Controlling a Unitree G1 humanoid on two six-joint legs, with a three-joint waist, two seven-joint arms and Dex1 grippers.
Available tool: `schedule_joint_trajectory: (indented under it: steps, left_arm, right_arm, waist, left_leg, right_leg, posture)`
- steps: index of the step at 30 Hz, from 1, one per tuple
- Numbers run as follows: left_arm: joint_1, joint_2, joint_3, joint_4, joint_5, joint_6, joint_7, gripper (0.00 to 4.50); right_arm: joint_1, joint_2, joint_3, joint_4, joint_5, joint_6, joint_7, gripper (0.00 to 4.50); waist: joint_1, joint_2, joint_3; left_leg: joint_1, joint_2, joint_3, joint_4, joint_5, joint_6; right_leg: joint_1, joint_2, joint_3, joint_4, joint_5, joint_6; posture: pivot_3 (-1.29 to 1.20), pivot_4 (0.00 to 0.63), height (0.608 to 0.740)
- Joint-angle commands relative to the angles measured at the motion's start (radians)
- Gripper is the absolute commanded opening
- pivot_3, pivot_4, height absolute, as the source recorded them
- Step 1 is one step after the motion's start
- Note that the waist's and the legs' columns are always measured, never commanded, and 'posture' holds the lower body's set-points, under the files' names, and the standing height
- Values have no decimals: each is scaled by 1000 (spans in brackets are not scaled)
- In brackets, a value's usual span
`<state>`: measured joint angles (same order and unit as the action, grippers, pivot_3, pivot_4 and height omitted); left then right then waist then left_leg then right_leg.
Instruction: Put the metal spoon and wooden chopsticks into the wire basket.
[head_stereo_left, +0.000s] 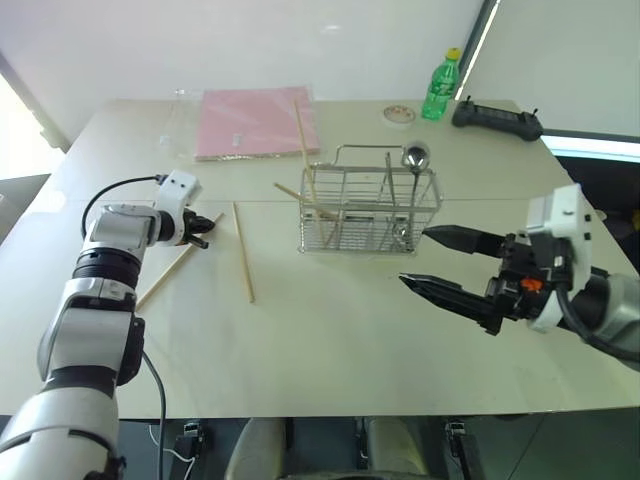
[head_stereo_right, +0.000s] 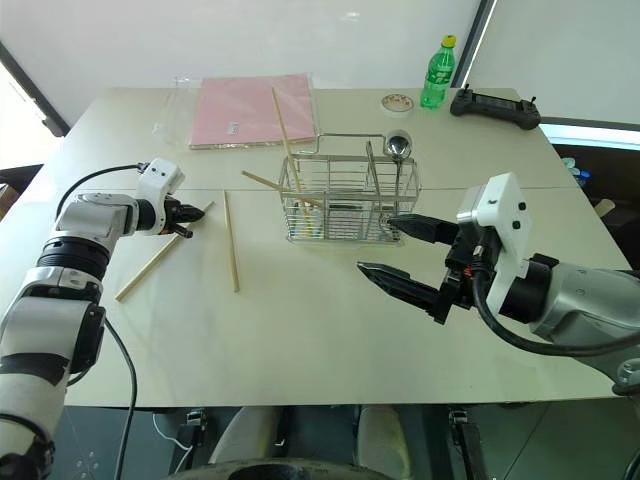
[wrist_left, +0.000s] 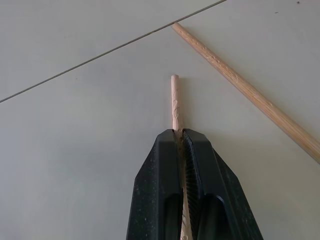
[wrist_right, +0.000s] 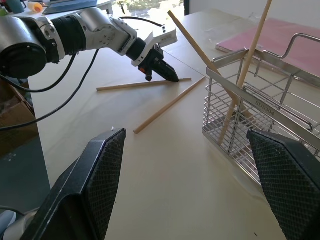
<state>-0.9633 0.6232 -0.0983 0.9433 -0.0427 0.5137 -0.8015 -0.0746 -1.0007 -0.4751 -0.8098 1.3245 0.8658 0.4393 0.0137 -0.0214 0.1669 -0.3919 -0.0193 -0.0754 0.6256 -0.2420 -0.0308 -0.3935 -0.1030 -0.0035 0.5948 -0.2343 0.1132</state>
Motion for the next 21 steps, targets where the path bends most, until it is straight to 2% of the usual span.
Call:
schedule_joint_trajectory:
  steps: [1, 3, 6, 8, 11, 13, 16, 21]
  left_arm:
    - [-29, 1, 68, 4, -47, 101, -12, 17]
    - [-65, 3, 149, -25, -119, 189, -15, 17]
    - [-131, 7, 275, -59, -198, 245, 70, 17]
    - [-177, 3, 373, -97, -261, 235, 140, 17]
    - [-210, -37, 497, -259, -344, 85, 220, 17]
    - [-211, -67, 529, -351, -372, 10, 247, 17]
    - [-277, -129, 579, -480, -474, 12, 298, 17]
    - [-299, -254, 503, -637, -531, 9, 311, 17]
  right_arm:
    - [-5, -13, -12, -3, 11, -26, 8, 3990]
    - [-7, -13, -12, 1, 12, -26, 8, 3990]
    - [-4, -15, -16, 6, 16, -23, 11, 3990]
    - [-1, -17, -20, 7, 26, -21, 13, 3990]
    - [10, -22, -26, 9, 35, -14, 17, 3990]
    - [16, -27, -29, 10, 35, -13, 24, 3990]
    - [14, -33, -27, 18, 32, -16, 30, 3990]
    - [-5, -32, -2, 30, 26, -23, 27, 3990]
  waist:
    - [0, 0, 0]
    - [-1, -1, 1]
    - [-1, -5, 3]
    - [1, -5, 3]
    - [0, -6, 3]
    - [0, -5, 3]
    - [1, -5, 3]
    - [2, -5, 3]
  left_leg:
    - [0, 0, 0, 0, 0, 0]
    - [0, 0, 0, 0, 0, 0]
    - [-2, 0, 0, 0, 0, 0]
    - [-3, 0, -1, 1, 0, 0]
    - [-4, 0, -3, 0, 0, 0]
    - [-4, -1, -3, 0, 0, 0]
    - [-3, -1, -2, 0, 0, 0]
    - [-2, -2, 1, 2, 0, -1]
  right_leg:
    - [0, 0, 0, 0, 0, 0]
    - [0, 0, 0, 0, 0, 0]
    - [-1, 1, -1, 0, 0, 0]
    - [-2, 1, -3, 0, 1, 2]
    - [-2, 0, -3, 0, 2, 5]
    - [-2, 0, -3, 0, 2, 5]
    - [-1, -1, -2, 0, 2, 5]
    - [2, 0, -3, 0, 2, 5]
  posture:
    - [0, 150, 721]
    - [0, 150, 721]
    - [0, 150, 721]
    - [0, 150, 721]
    - [0, 150, 721]
    - [0, 150, 721]
    - [0, 150, 721]
    - [0, 150, 721]
